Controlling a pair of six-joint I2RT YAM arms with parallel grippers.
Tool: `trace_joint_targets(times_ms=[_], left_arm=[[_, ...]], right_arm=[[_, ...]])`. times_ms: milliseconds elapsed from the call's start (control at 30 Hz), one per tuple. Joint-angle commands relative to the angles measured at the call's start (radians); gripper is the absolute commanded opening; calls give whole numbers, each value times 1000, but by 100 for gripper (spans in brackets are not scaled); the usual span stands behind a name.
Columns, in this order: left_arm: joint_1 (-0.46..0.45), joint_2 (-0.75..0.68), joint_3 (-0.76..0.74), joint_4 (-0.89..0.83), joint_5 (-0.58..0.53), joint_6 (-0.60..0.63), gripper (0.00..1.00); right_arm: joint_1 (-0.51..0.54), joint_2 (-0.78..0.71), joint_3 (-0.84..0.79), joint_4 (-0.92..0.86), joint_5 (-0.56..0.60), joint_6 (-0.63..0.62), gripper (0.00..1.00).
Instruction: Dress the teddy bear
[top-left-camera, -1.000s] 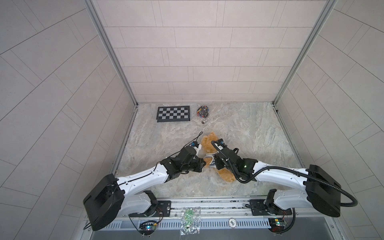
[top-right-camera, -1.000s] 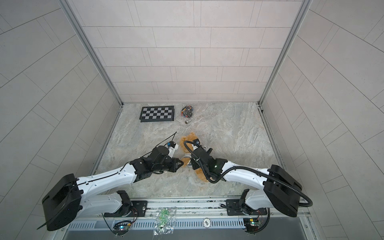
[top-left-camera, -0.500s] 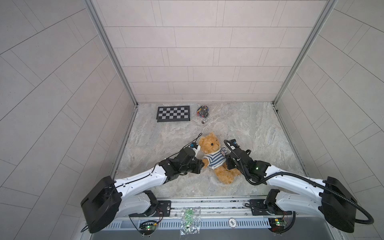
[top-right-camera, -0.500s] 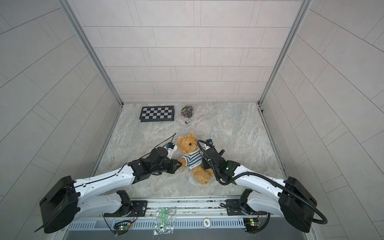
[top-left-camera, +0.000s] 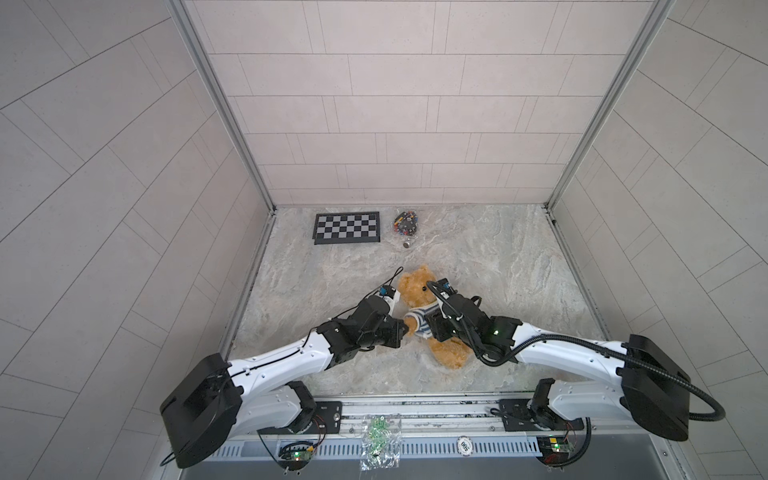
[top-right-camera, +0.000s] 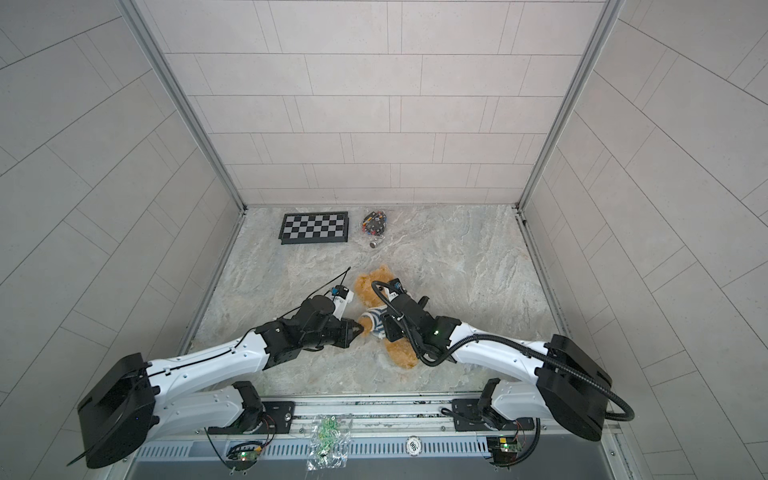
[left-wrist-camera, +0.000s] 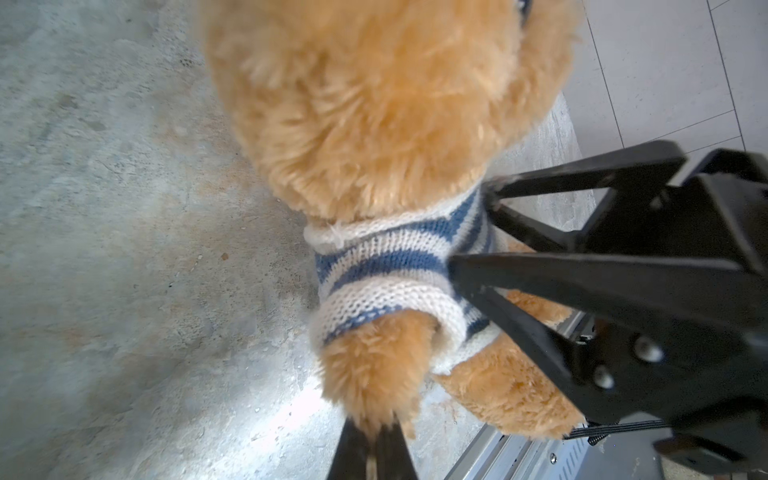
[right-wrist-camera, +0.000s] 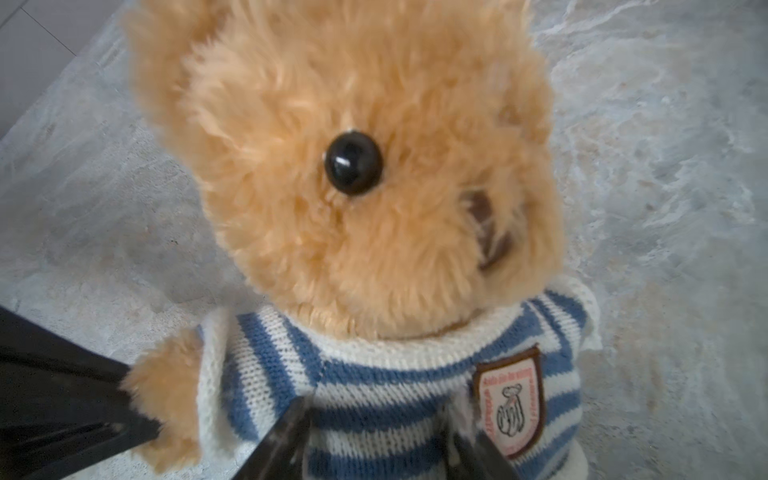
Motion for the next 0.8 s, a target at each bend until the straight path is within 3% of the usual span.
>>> trace_joint_targets(times_ms=[0, 267, 767], left_arm=[[5, -9, -16, 29, -14, -4, 0], [5, -18, -41, 36, -7, -5, 0], [6, -44, -81, 32, -16, 4, 0]], right_arm=[[3, 40, 5, 5, 28, 45, 54], [-36, 76, -55, -11, 162, 56, 49], [-75, 56, -84, -76, 189, 60, 27]])
